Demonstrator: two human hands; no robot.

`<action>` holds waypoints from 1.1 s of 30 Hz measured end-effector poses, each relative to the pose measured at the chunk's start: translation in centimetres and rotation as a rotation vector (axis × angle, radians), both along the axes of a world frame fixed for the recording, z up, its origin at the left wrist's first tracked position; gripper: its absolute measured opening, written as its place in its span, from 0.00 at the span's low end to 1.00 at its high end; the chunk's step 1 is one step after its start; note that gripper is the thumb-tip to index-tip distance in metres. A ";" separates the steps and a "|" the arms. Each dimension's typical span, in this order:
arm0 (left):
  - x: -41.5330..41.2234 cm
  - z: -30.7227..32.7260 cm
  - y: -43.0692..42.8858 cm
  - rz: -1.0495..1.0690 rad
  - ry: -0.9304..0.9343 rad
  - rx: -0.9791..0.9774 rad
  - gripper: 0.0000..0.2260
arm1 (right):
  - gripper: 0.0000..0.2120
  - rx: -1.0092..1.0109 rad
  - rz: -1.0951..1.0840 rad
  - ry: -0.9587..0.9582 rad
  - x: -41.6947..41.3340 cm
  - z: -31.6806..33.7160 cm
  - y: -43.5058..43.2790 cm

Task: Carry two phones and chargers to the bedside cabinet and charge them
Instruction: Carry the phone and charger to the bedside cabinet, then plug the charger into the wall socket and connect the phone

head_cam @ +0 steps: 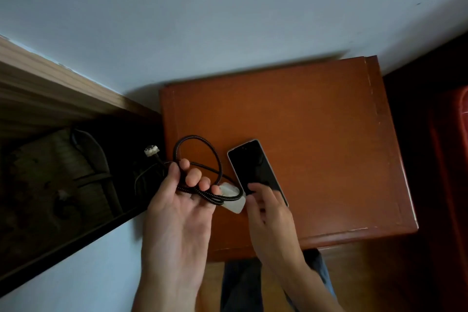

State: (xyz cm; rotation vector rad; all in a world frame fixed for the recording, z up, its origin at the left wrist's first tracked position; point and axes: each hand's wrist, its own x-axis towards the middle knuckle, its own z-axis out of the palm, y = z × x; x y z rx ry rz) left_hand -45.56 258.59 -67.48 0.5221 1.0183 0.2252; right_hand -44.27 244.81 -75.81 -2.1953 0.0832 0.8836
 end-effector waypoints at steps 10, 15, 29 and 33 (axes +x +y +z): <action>0.8 0.6 1.2 0.133 -0.093 -0.015 0.11 | 0.22 0.964 -0.903 0.961 3.6 2.2 3.0; 0.8 0.2 2.4 0.049 0.008 0.262 0.12 | 0.14 0.908 -0.975 0.835 5.0 2.4 2.5; -0.2 0.2 4.1 -0.116 0.126 0.754 0.09 | 0.12 0.609 -0.409 -0.021 9.2 6.2 3.7; 1.2 1.1 4.7 -0.119 0.094 0.875 0.06 | 0.06 0.667 -0.225 -0.126 10.0 8.4 6.9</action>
